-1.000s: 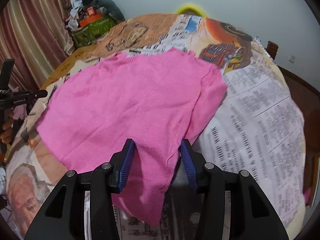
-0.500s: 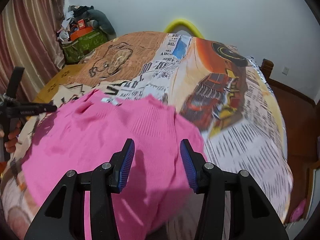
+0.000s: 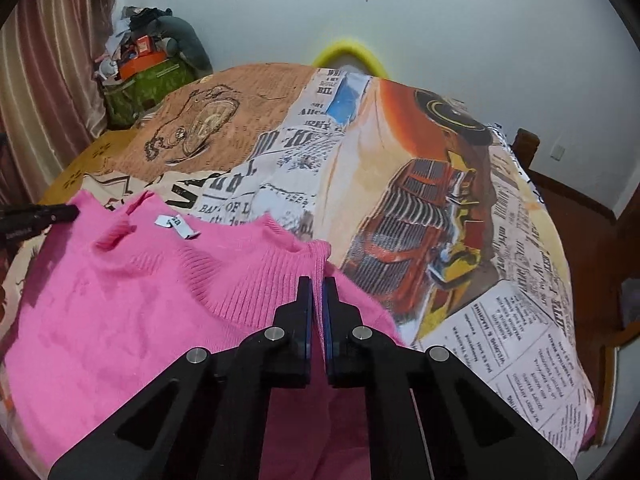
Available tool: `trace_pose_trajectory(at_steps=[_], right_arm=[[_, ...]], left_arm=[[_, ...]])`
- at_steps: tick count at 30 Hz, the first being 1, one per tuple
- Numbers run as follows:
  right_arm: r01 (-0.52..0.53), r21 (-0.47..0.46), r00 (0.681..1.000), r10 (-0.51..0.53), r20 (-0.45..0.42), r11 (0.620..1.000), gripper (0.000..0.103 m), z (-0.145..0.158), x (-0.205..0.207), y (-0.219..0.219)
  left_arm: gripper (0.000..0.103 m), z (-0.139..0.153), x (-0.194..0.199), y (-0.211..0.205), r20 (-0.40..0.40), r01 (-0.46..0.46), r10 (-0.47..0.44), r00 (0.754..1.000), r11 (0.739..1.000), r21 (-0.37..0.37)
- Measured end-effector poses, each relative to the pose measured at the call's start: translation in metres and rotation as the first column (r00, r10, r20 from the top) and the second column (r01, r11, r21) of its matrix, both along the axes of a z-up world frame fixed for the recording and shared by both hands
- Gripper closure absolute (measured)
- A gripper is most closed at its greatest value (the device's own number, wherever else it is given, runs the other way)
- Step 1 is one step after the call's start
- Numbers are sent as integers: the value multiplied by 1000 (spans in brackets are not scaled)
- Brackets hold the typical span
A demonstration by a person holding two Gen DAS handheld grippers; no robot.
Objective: Fold small clothes
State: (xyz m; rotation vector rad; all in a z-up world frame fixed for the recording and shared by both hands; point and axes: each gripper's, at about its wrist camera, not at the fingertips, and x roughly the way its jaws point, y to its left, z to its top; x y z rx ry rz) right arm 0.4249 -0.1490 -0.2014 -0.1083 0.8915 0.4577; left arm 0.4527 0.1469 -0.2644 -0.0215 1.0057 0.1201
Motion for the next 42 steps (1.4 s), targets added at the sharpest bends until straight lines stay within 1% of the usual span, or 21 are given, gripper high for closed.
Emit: trace_pose_trajectory(at_steps=[3, 5, 6, 8, 11, 15, 17, 19, 20, 23, 24, 25, 28, 30, 31, 32, 33, 34, 35, 37, 42], right_arm=[[12, -42, 1000, -11, 4, 999, 99, -4, 5, 1], [18, -54, 1000, -18, 7, 998, 99, -5, 6, 2], [22, -62, 1000, -21, 15, 998, 99, -3, 5, 2], [33, -62, 998, -30, 50, 998, 99, 4, 1, 1], [39, -8, 997, -38, 73, 999, 99, 20, -3, -5], [43, 32, 991, -47, 124, 999, 99, 42, -2, -9], [51, 43, 990, -57, 129, 998, 99, 44, 0, -8], [58, 35, 991, -62, 116, 998, 99, 38, 5, -6], [59, 19, 993, -61, 104, 998, 99, 33, 7, -3], [42, -24, 998, -42, 39, 999, 99, 11, 10, 2], [36, -28, 999, -35, 21, 999, 99, 5, 10, 2], [33, -28, 999, -32, 11, 999, 99, 2, 8, 1], [25, -4, 1000, -25, -18, 1000, 99, 0, 3, -5], [25, 1, 999, -25, -25, 1000, 98, 4, -3, -9], [25, 6, 999, -25, -22, 1000, 96, 10, -8, -13], [25, 15, 1000, -24, -18, 1000, 91, 14, -14, -15], [22, 31, 1000, -21, -14, 999, 87, 19, -21, -20], [22, 43, 1000, -21, -10, 999, 77, 23, -26, -23], [23, 53, 1000, -23, -5, 998, 68, 26, -32, -26], [20, 68, 1000, -21, 8, 997, 63, 34, -49, -32], [32, 103, 999, -29, -26, 994, 62, 40, -88, -45]], left_arm=[[97, -17, 9, 1, -65, 10, -10, 998, 1000, 7], [97, -18, 5, 2, -72, 10, -10, 997, 1000, 5], [97, -14, 2, 2, -56, 4, -3, 998, 1000, 8], [97, 2, -9, 2, 17, 2, -2, 1000, 1000, 23], [97, 27, -19, 1, 97, 10, -13, 995, 999, 37], [97, 47, -21, 0, 150, -4, -5, 989, 998, 59], [97, 44, -15, 3, 131, -13, 6, 991, 998, 54], [97, 29, -6, 6, 71, -22, 19, 997, 999, 44], [97, 18, 0, 8, 25, -25, 24, 999, 999, 32], [96, -10, 4, 12, -68, -29, 29, 997, 1000, 1], [95, -15, 4, 13, -83, -27, 27, 996, 1000, -4], [92, -18, 3, 14, -92, -25, 24, 995, 1000, -10], [72, -20, -1, 22, -118, -42, 37, 992, 998, -39], [61, -13, -7, 30, -100, -46, 41, 994, 998, -44], [52, -7, -12, 35, -83, -54, 50, 995, 998, -38], [44, -1, -18, 41, -67, -64, 61, 996, 997, -36], [40, 2, -21, 46, -59, -73, 70, 996, 997, -38], [35, 6, -24, 53, -57, -85, 82, 995, 995, -47], [34, 8, -28, 59, -57, -96, 92, 994, 994, -59], [34, 11, -36, 71, -64, -118, 113, 992, 988, -96], [34, 4, -58, 80, -111, -143, 122, 986, 967, -209]])
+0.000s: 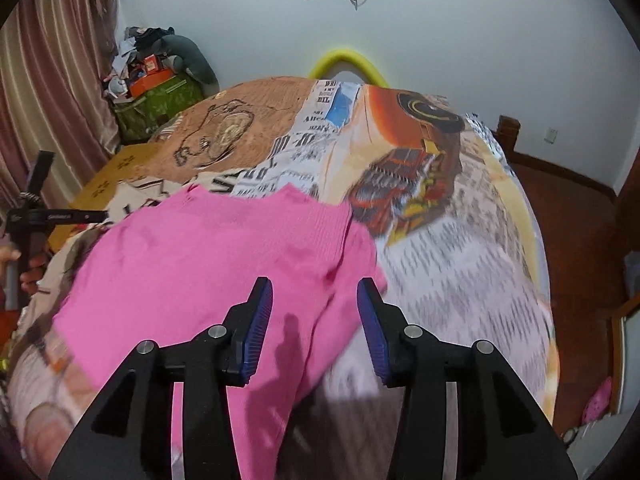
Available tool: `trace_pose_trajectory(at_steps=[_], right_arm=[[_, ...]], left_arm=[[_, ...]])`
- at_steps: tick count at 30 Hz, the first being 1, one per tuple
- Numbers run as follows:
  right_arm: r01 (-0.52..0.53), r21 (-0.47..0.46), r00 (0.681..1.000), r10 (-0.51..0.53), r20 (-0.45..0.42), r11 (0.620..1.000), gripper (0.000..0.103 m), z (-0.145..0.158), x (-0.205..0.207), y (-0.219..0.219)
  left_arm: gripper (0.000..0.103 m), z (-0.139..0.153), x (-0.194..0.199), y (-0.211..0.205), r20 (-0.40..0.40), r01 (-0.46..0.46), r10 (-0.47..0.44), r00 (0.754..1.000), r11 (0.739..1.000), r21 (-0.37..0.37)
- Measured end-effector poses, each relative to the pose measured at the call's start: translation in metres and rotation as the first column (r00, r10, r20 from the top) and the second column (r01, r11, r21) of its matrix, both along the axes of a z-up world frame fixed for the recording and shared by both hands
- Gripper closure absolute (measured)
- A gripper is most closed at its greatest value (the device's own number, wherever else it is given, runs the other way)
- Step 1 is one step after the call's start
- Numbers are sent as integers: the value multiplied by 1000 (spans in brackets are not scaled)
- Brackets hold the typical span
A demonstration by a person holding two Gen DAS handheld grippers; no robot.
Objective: Fold small clothes
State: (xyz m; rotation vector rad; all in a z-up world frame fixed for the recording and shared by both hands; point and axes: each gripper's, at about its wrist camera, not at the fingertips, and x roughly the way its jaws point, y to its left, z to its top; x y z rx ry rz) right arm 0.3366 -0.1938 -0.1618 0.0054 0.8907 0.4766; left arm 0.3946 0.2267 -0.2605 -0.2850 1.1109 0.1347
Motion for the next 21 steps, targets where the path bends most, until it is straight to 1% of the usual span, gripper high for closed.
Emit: trace_pose_trajectory(at_steps=[1, 4, 10, 12, 13, 15, 16, 17, 18, 19, 21], right_arm=[[4, 6, 1000, -4, -11, 1000, 60, -1, -5, -1], [16, 21, 998, -14, -62, 1000, 59, -10, -27, -6], [28, 50, 983, -18, -182, 998, 59, -39, -51, -2], [14, 75, 970, 5, -243, 997, 59, -50, -53, 3], [7, 82, 965, 15, -261, 997, 59, -54, -53, 5], [-8, 79, 965, 28, -259, 997, 59, -56, -52, 11], [-16, 79, 965, 36, -259, 997, 64, -54, -51, 11], [-26, 79, 963, 46, -266, 997, 81, -55, -50, 12], [-21, 85, 963, 43, -265, 996, 90, -55, -50, 13], [-35, 94, 961, 60, -271, 995, 95, -56, -50, 15], [-64, 72, 965, 80, -249, 995, 96, -54, -53, 17]], left_arm=[[34, -2, -6, -3, -4, 4, -4, 1000, 1000, -14], [34, -5, -24, -17, -8, 47, -47, 999, 998, -30], [34, -5, -53, -47, -3, 132, -132, 991, 991, -10], [34, -9, -61, -55, -18, 150, -150, 989, 988, 16], [34, -12, -64, -59, -30, 154, -153, 988, 987, 44], [34, -13, -71, -62, -35, 157, -155, 987, 985, 75], [34, -11, -74, -62, -33, 155, -153, 988, 985, 76], [34, -9, -77, -62, -30, 150, -148, 989, 986, 78], [34, -7, -79, -61, -26, 145, -143, 989, 986, 82], [34, -3, -81, -60, -20, 139, -138, 990, 986, 90], [34, 6, -83, -58, -8, 127, -127, 992, 985, 117]])
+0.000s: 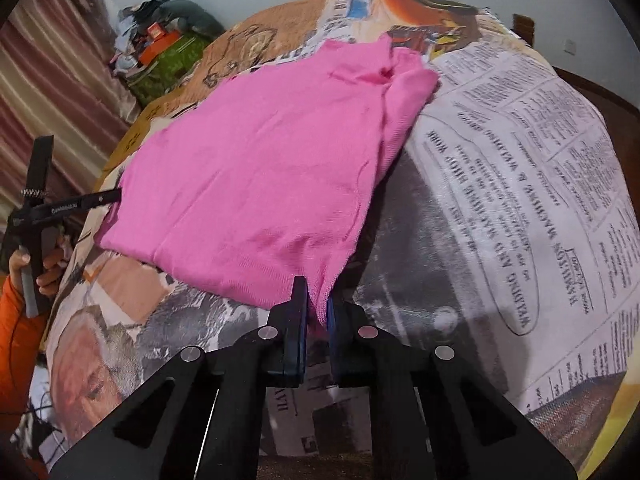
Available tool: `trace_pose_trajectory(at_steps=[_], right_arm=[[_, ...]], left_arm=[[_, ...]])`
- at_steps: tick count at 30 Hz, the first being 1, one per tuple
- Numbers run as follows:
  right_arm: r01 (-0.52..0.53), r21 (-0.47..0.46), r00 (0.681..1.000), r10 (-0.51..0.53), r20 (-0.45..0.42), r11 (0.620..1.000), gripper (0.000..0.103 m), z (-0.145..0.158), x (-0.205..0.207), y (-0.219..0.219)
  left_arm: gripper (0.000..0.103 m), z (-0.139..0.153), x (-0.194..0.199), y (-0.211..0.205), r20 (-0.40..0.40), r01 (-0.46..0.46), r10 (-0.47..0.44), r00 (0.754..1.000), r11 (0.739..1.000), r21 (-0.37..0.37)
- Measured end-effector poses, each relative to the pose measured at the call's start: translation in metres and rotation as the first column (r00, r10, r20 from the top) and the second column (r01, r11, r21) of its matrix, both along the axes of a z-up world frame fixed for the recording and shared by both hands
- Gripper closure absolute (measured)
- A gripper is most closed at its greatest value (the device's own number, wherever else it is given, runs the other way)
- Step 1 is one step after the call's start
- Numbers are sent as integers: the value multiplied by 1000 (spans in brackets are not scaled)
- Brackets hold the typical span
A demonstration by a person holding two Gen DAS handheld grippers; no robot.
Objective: Fold small clothes
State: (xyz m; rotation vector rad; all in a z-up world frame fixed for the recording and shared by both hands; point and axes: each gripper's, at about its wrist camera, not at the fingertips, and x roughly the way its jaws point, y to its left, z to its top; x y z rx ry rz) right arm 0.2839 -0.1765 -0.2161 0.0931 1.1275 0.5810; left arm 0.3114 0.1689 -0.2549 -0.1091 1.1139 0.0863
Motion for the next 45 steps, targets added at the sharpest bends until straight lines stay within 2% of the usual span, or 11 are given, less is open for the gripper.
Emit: trace_pose_trajectory(at_steps=[11, 20, 25, 28, 31, 34, 35, 37, 39, 41, 45], right_arm=[[1, -110, 994, 11, 104, 994, 97, 8, 6, -31], [99, -124, 983, -78, 168, 987, 97, 14, 29, -60], [127, -135, 973, -98, 208, 983, 97, 21, 45, -66], [138, -136, 970, -106, 221, 981, 97, 24, 52, -69], [146, -144, 967, -111, 228, 979, 97, 23, 59, -71], [154, -144, 966, -118, 232, 978, 97, 23, 61, -69], [156, -141, 966, -121, 228, 978, 96, 24, 62, -69], [167, -131, 964, -134, 230, 977, 94, 27, 60, -69], [171, -122, 963, -140, 232, 978, 84, 32, 53, -67], [174, -122, 960, -141, 240, 977, 68, 35, 48, -65], [131, -102, 970, -106, 221, 986, 65, 39, 31, -54]], left_arm=[[34, 20, 33, 5, 37, -19, 18, 999, 999, 36], [34, 7, 93, -4, 33, 18, -16, 999, 998, -55], [34, -18, 121, -23, -18, 95, -97, 995, 993, -65], [35, -31, 128, -25, -23, 108, -111, 994, 988, -110], [58, -32, 125, -21, 3, 116, -118, 993, 974, -192], [84, -29, 115, -24, 10, 113, -113, 994, 980, -165], [88, -27, 111, -25, 8, 107, -107, 994, 984, -146], [89, -25, 97, -27, 8, 96, -96, 995, 991, -98], [90, -24, 82, -26, 6, 83, -83, 997, 995, -51], [91, -22, 65, -23, 2, 60, -60, 998, 998, -19], [91, -18, 30, -18, -20, 28, -27, 999, 1000, 11]])
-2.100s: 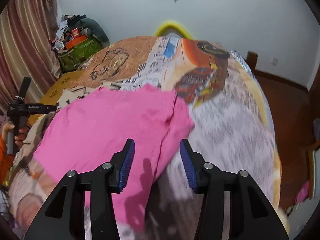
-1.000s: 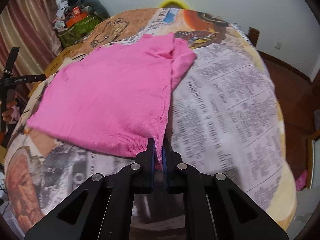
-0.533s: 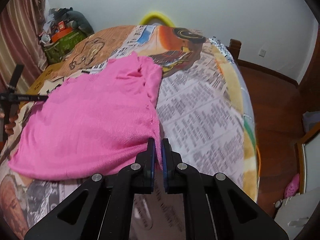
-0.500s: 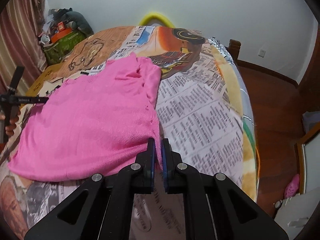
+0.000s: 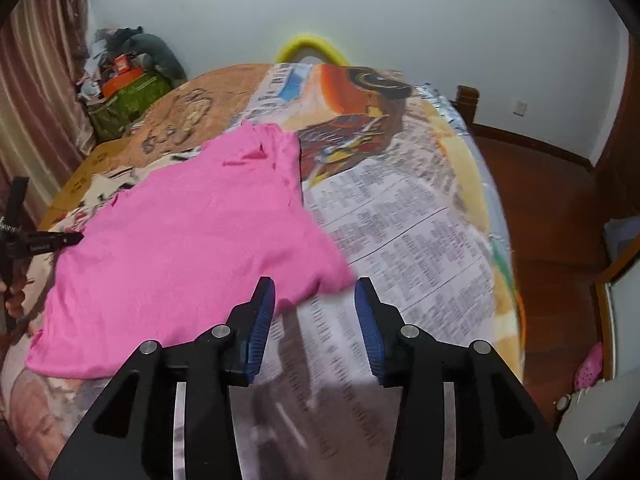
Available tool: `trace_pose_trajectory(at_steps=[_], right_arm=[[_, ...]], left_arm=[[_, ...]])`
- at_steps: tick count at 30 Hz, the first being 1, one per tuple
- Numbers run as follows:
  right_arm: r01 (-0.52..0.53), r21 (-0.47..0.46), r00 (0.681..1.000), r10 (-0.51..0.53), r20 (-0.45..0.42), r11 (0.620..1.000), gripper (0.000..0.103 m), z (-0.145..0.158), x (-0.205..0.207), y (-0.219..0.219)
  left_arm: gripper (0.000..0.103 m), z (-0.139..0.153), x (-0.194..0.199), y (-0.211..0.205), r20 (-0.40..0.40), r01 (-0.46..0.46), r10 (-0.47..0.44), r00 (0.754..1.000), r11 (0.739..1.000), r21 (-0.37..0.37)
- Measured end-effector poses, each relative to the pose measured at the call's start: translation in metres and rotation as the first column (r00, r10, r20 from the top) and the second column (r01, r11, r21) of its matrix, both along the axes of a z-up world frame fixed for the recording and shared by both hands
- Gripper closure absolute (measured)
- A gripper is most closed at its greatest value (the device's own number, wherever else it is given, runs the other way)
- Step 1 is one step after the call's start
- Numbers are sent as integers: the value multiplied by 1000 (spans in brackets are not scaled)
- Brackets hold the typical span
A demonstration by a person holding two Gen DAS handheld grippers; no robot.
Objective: Fold small clothes
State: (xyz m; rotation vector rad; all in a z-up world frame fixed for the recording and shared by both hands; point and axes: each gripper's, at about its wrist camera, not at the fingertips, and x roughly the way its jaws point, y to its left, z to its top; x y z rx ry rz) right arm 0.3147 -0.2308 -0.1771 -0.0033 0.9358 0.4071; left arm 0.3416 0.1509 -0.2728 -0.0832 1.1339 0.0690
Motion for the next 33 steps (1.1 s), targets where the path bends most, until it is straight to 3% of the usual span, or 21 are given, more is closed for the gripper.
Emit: trace_pose_trajectory(at_steps=[5, 13, 22, 27, 28, 29, 30, 33], right_arm=[[-69, 35, 997, 70, -39, 997, 59, -2, -23, 25], [-166, 115, 975, 180, -126, 979, 58, -10, -58, 65], [-238, 129, 940, 262, -220, 963, 58, -26, -82, 97], [-223, 160, 936, 257, -242, 962, 58, -33, -79, 97], [-232, 171, 933, 269, -241, 958, 66, -34, -78, 96], [-240, 179, 929, 279, -242, 954, 84, -33, -79, 97], [-246, 179, 927, 285, -243, 953, 92, -34, -82, 97], [-270, 134, 932, 294, -211, 953, 97, -32, -90, 100]], left_arm=[[91, -2, -50, -2, -53, 10, -10, 999, 1000, -3], [91, 8, -111, -21, -38, 32, -34, 999, 998, -63], [92, 20, -139, -53, 0, 73, -74, 997, 992, -103], [92, 22, -143, -53, 7, 55, -54, 998, 990, -130], [92, 23, -143, -52, 8, 51, -50, 999, 989, -139], [92, 23, -143, -50, 9, 47, -46, 999, 988, -149], [92, 23, -145, -49, 9, 43, -43, 999, 987, -157], [92, 26, -146, -44, 12, 21, -19, 1000, 985, -169]])
